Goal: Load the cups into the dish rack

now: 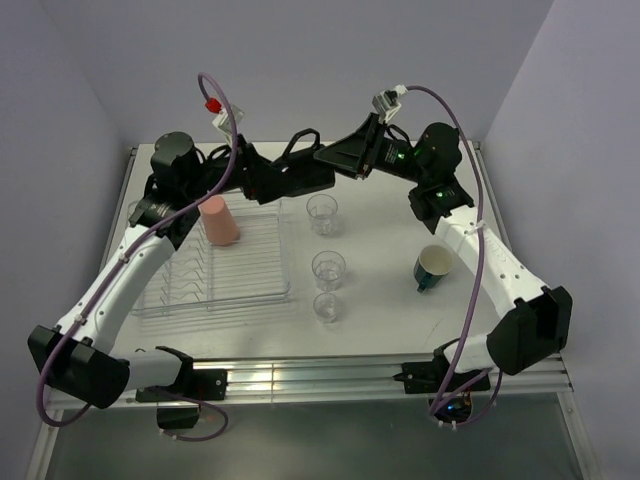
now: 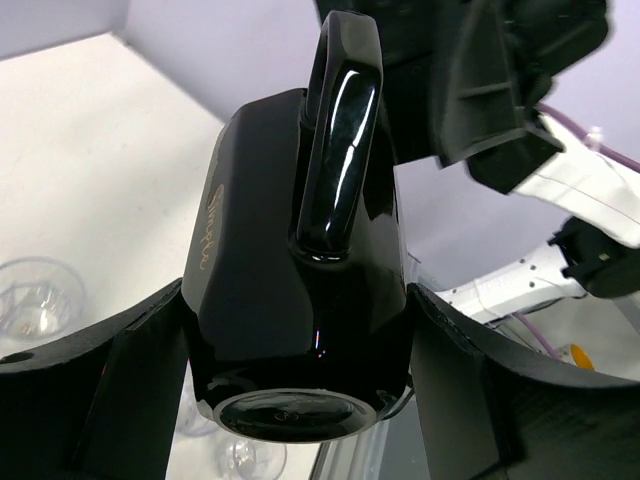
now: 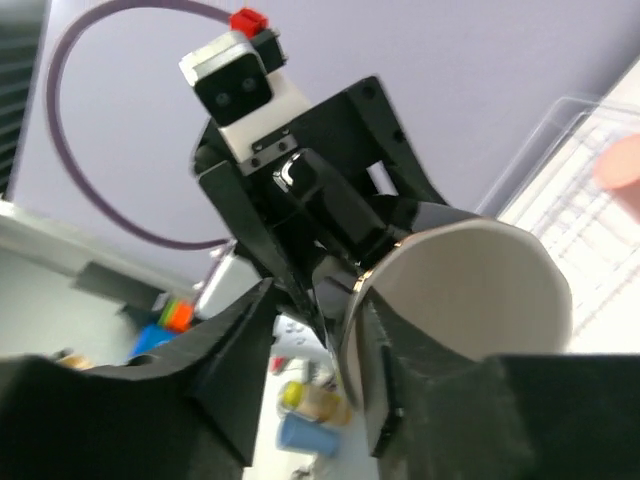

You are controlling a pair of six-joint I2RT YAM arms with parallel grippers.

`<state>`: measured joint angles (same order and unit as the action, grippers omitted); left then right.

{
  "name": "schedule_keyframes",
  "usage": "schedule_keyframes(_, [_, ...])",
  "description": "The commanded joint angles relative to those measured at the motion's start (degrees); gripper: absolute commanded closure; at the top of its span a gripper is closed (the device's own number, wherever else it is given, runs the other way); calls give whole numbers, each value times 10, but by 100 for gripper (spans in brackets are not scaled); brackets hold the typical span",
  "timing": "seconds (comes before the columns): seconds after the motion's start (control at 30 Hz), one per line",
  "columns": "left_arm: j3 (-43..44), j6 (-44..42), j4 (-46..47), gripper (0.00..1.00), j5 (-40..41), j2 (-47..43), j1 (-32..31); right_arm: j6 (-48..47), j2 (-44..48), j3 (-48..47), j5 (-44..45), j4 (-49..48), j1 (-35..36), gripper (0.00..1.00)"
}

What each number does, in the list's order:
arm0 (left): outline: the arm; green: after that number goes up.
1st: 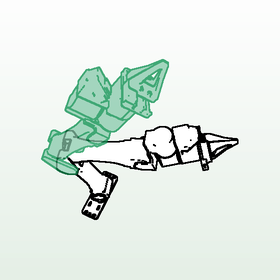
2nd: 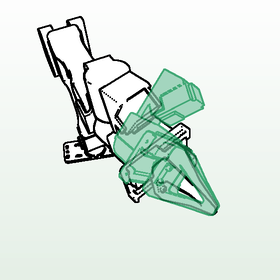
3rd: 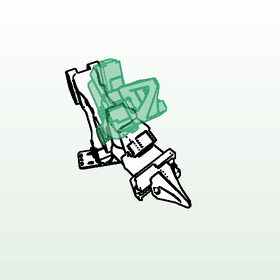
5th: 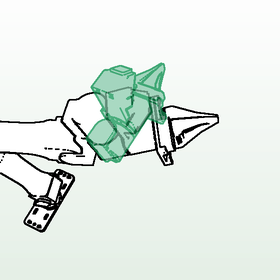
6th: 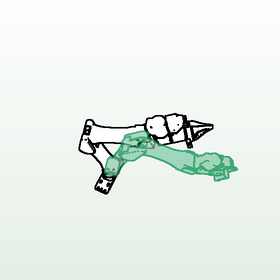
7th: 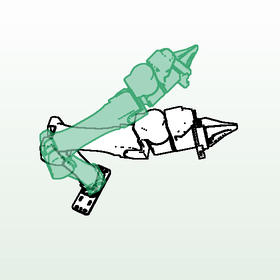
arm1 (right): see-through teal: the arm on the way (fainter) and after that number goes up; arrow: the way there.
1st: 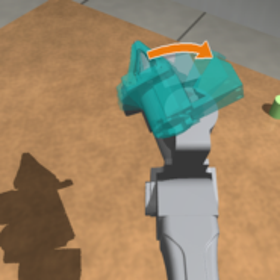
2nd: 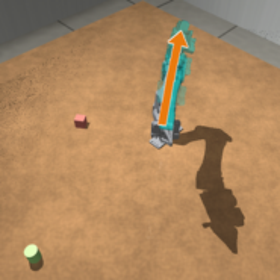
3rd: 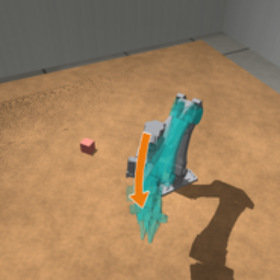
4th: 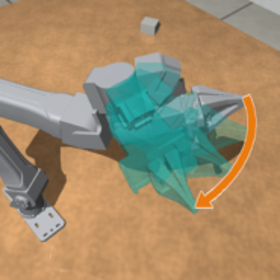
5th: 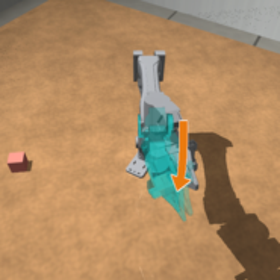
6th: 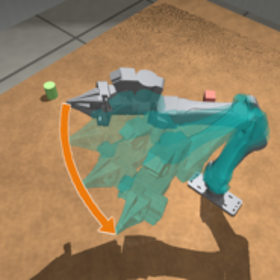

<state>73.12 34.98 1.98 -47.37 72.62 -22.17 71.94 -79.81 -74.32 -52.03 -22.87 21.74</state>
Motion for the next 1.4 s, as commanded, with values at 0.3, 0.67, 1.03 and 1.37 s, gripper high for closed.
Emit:
schedule_keyframes(0.3, [129,-66,-193,100,137,-49,-4,-183,72,-20,197,210,0,43])
schedule_keyframes(0.67, [204,-128,-474,100,396,31,-4,-363,127,-19,404,445,-4,42])
schedule_keyframes(1.03, [200,-141,-525,100,495,130,-16,-416,134,27,441,470,-4,41])
schedule_keyframes(1.37, [222,-140,-553,100,582,222,-60,-435,119,47,428,469,-3,41])
